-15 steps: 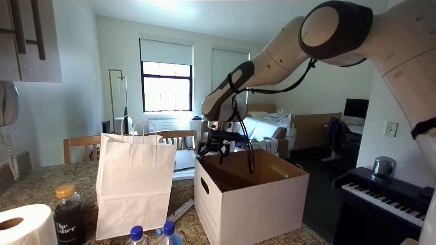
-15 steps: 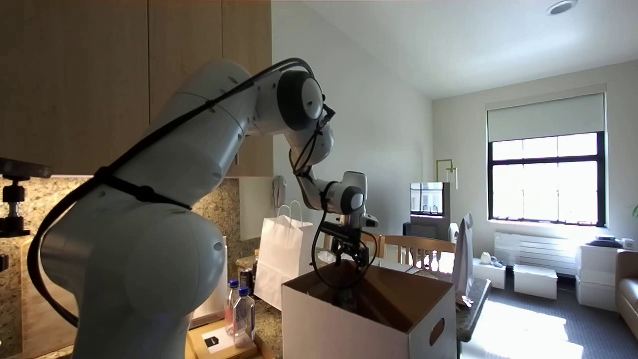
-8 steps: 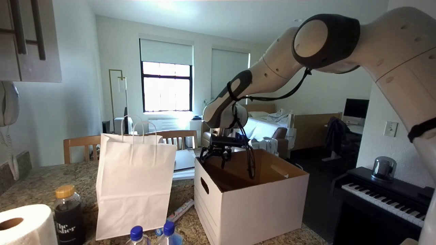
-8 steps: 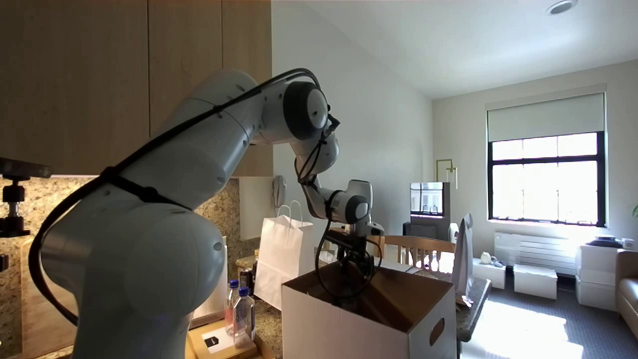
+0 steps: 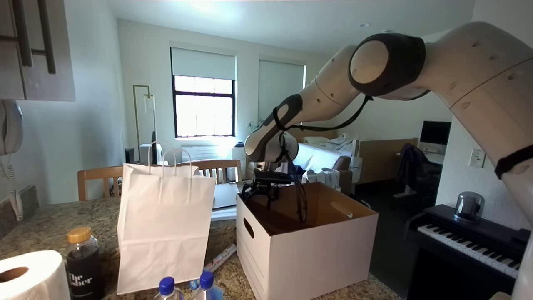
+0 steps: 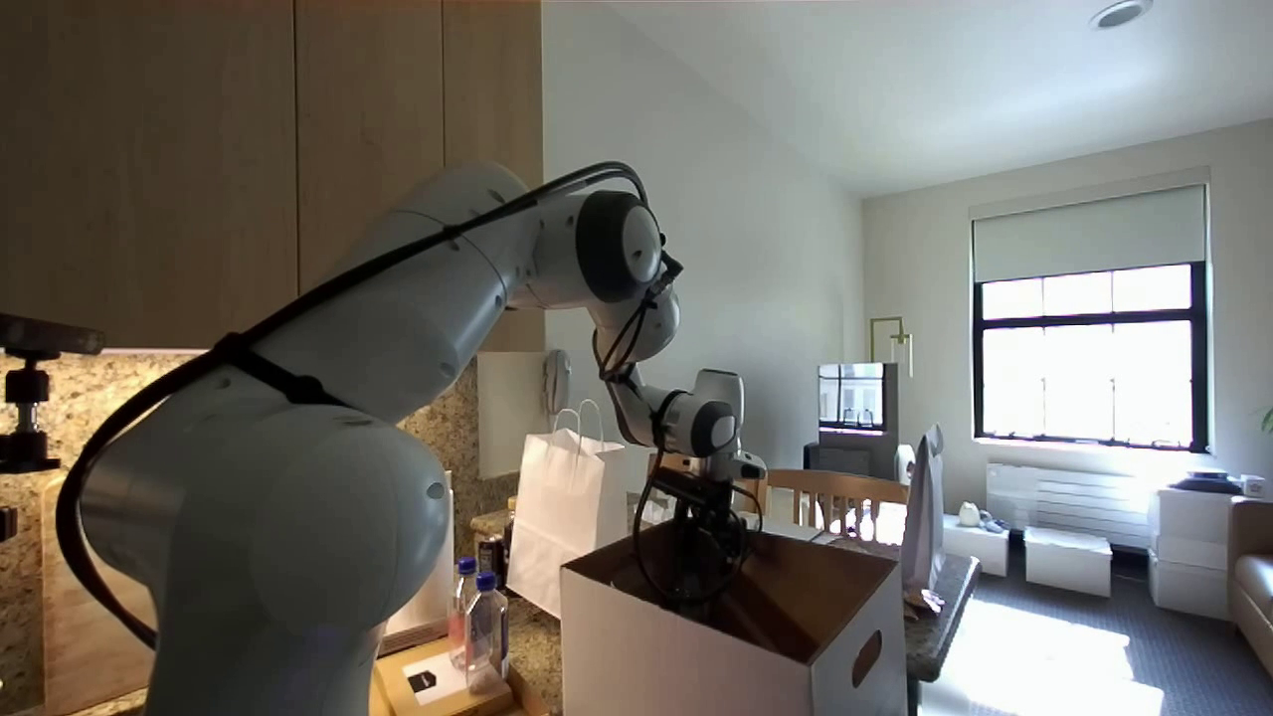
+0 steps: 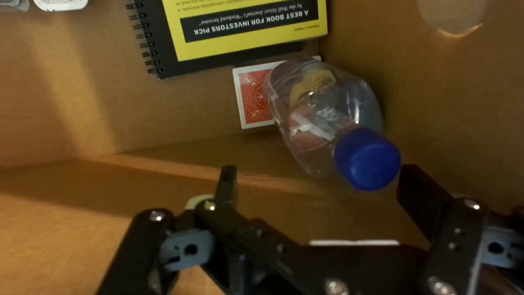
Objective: Pick up the bottle from the box and put them on the counter
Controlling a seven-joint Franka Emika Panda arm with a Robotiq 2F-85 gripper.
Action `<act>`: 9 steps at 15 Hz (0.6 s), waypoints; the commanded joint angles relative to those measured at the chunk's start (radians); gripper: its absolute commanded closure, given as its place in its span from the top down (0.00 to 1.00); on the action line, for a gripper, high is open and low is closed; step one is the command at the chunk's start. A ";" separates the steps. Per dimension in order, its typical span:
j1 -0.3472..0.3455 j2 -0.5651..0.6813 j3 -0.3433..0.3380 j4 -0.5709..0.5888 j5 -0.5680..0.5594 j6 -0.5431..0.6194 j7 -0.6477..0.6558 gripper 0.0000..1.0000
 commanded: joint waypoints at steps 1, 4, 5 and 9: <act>0.016 0.030 0.004 0.031 0.001 -0.006 0.016 1.00; 0.023 0.028 0.010 0.021 -0.001 -0.011 0.006 1.00; 0.027 0.029 0.008 0.019 -0.005 -0.002 0.007 1.00; 0.038 0.037 0.001 0.029 -0.010 -0.009 0.017 0.60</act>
